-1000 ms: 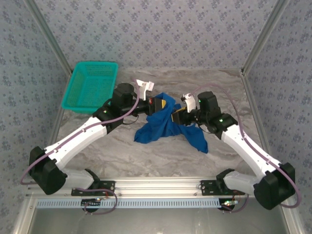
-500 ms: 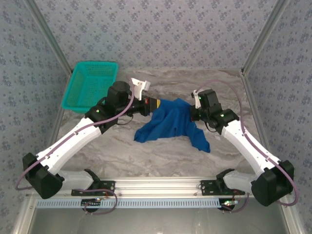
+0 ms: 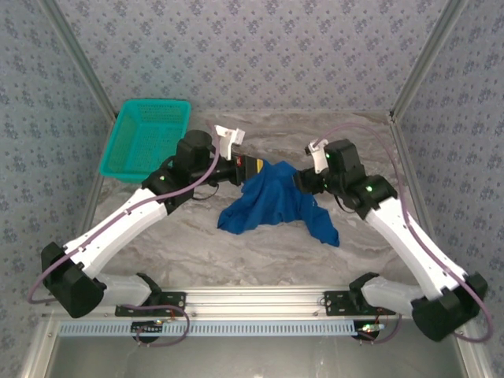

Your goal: Fold the inside-out t-shirt

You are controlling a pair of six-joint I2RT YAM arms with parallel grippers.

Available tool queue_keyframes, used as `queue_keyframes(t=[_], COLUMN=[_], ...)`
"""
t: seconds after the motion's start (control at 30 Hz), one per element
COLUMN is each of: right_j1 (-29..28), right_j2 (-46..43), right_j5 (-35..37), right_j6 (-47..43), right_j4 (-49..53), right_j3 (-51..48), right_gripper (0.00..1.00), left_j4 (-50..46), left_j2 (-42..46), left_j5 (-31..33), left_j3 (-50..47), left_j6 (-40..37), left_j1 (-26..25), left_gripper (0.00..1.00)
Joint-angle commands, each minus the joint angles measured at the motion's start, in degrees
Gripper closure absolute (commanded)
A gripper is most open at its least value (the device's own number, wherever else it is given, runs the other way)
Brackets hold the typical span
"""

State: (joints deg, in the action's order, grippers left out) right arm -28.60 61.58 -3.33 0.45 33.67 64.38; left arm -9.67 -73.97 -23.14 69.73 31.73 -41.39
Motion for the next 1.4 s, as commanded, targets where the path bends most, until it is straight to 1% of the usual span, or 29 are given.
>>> queue_keyframes(t=[0.0, 0.07, 0.13, 0.27, 0.37, 0.43, 0.47, 0.5, 0.53, 0.57, 0.63, 0.67, 0.73, 0.77, 0.8, 0.83, 0.9, 1.0, 1.07, 1.13, 1.2, 1.27, 1.33, 1.37], right_j1=[-0.95, -0.94, -0.11, 0.50, 0.58, 0.16, -0.04, -0.05, -0.05, -0.01, 0.50, 1.06, 2.31, 3.08, 3.76, 4.73, 6.83, 9.14, 10.25, 11.20, 12.30, 13.02, 13.40, 13.47], right_j2=[-3.43, -2.69, -0.87, 4.54, 7.39, 8.33, 8.79, 9.26, 9.79, 10.07, 9.87, 9.51, 8.00, 6.85, 5.84, 4.71, 2.77, 1.47, 1.01, 0.74, 0.64, 0.88, 1.08, 1.08], right_j5=[-20.42, -24.66, -27.34, -33.48, -36.07, -37.51, -37.62, -37.77, -37.97, -37.91, -37.33, -37.26, -38.25, -38.83, -39.62, -41.15, -43.49, -46.36, -47.74, -48.68, -49.90, -51.00, -51.03, -51.07], right_j6=[-7.08, -6.54, -6.88, -9.51, -10.20, -9.90, -9.69, -9.59, -9.62, -9.67, -9.37, -9.13, -8.27, -7.55, -6.77, -5.65, -3.16, -1.09, -0.15, 0.58, 1.33, 1.25, 0.39, -0.14], right_j4=[-7.40, -11.78, -14.66, -15.39, -16.30, -18.71, -19.63, -19.95, -19.92, -19.44, -18.50, -17.98, -17.89, -18.26, -19.04, -20.01, -21.97, -22.17, -21.98, -21.62, -21.13, -20.05, -17.85, -17.05], right_j3=[-1.26, -2.40, -2.55, -0.21, 0.83, 0.57, 0.56, 0.63, 0.91, 1.26, 1.32, 1.17, 0.16, -0.77, -1.72, -2.70, -4.18, -4.68, -4.53, -4.39, -3.93, -3.18, -2.18, -1.86], right_gripper=[0.20, 0.16, 0.16, 0.20, 0.22, 0.23, 0.25, 0.30, 0.40, 0.53, 0.73, 0.83, 0.96, 1.00, 1.00, 1.00, 1.00, 1.00, 1.00, 1.00, 1.00, 1.00, 1.00, 1.00], left_j4=[1.14, 0.63, -0.46, -0.35, -0.43, -0.43, -0.48, -0.59, -0.82, -1.22, -2.35, -3.02, -3.85, -4.02, -4.04, -3.69, -3.08, 1.86, 5.42, 7.94, 9.49, 10.13, 10.94, 10.95], left_j2=[-0.55, -0.47, -0.05, 0.85, 0.86, 0.63, 0.53, 0.51, 0.54, 0.43, 0.54, 0.68, 1.55, 2.45, 3.42, 4.83, 7.72, 11.12, 11.58, 10.69, 8.84, 6.58, 4.63, 3.61], left_j5=[-2.23, -3.76, -4.54, -5.47, -6.42, -6.68, -6.97, -7.01, -6.88, -6.71, -6.01, -5.07, -2.55, -0.92, 0.78, 3.04, 8.05, 11.46, 11.04, 8.67, 3.91, 1.57, -0.18, -2.38], left_j3=[2.85, 3.33, 3.88, 3.66, 3.76, 3.74, 3.89, 3.98, 4.07, 4.24, 4.74, 4.95, 4.80, 4.28, 3.51, 1.94, -2.06, -10.18, -14.56, -16.74, -16.75, -15.42, -13.77, -12.58], left_j6=[-2.16, -3.12, -4.83, -5.37, -5.23, -5.01, -5.11, -5.17, -5.33, -5.63, -6.78, -7.46, -9.38, -10.83, -12.27, -14.23, -17.96, -22.35, -26.31, -30.83, -35.72, -38.76, -40.56, -41.12], left_j1=[-0.92, -1.11, -1.17, -1.20, -1.23, -1.21, -1.24, -1.22, -1.24, -1.24, -1.22, -1.15, -0.98, -0.89, -0.79, -0.65, -0.21, 1.14, 1.70, 2.05, 2.01, 2.02, 2.08, 2.08], left_gripper=[1.00, 1.00, 1.00, 1.00, 1.00, 1.00, 1.00, 1.00, 1.00, 1.00, 1.00, 0.97, 0.86, 0.76, 0.67, 0.60, 0.50, 0.37, 0.33, 0.31, 0.28, 0.26, 0.24, 0.23])
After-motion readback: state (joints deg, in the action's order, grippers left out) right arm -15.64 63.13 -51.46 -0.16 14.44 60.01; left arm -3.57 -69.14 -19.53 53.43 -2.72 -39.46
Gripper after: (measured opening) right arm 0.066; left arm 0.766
